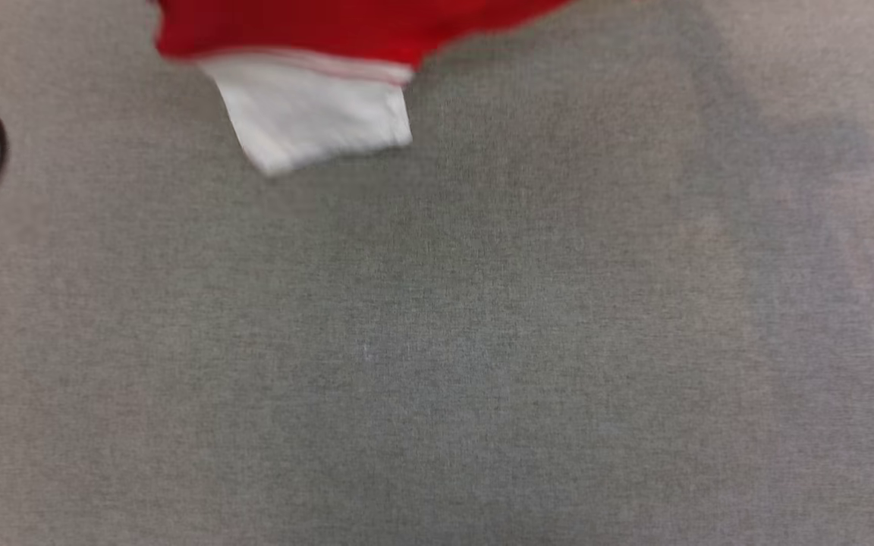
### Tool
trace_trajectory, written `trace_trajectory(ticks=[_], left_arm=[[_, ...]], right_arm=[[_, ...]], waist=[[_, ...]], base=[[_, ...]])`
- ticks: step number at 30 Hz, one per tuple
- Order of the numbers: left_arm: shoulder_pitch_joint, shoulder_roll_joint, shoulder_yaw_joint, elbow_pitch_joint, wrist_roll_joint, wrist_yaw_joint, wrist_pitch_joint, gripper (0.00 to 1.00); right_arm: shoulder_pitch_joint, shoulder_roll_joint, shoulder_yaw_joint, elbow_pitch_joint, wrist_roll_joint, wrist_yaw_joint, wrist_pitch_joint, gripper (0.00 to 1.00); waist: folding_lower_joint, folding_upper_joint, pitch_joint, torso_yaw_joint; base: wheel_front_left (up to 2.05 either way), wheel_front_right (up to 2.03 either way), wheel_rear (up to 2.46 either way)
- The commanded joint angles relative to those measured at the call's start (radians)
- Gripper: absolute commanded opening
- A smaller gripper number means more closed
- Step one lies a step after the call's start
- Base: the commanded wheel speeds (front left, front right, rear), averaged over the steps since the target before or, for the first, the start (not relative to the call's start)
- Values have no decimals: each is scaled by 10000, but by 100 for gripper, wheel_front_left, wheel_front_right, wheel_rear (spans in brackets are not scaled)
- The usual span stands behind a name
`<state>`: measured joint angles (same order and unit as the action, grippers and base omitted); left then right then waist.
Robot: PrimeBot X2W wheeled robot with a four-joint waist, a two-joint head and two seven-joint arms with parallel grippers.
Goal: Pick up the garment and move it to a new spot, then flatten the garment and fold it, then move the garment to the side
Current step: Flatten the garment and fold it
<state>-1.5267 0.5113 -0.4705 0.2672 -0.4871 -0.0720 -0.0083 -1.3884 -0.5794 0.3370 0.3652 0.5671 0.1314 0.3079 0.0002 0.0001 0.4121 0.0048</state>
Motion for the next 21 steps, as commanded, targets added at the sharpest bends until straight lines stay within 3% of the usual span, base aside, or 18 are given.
trace_trajectory(ticks=[1, 6, 11, 21], left_arm=[[-671, -131, 53, 307, 40, -110, -24, 0], [-2765, -284, -310, 1704, 372, -414, -164, 0], [-3290, -407, -578, 2652, 296, -510, -423, 0], [-1551, -293, -1292, 3640, -181, -574, -1479, 0]], right_arm=[[-610, 71, -7, 199, -227, -7, -29, 0], [-2696, 275, 283, 1289, -822, -7, -356, 0], [-3533, 384, 758, 2219, -844, -7, -711, 0], [-2103, 501, 2151, 3049, -18, -7, -1640, 0]], waist=[[-2, -1, 909, -23], [-2, -1, 1279, 64], [-2, -1, 1474, 131], [-2, -1, 1521, 150]], base=[[0, 0, 0], [0, 0, 0], [0, 0, 0], [0, 0, 0]])
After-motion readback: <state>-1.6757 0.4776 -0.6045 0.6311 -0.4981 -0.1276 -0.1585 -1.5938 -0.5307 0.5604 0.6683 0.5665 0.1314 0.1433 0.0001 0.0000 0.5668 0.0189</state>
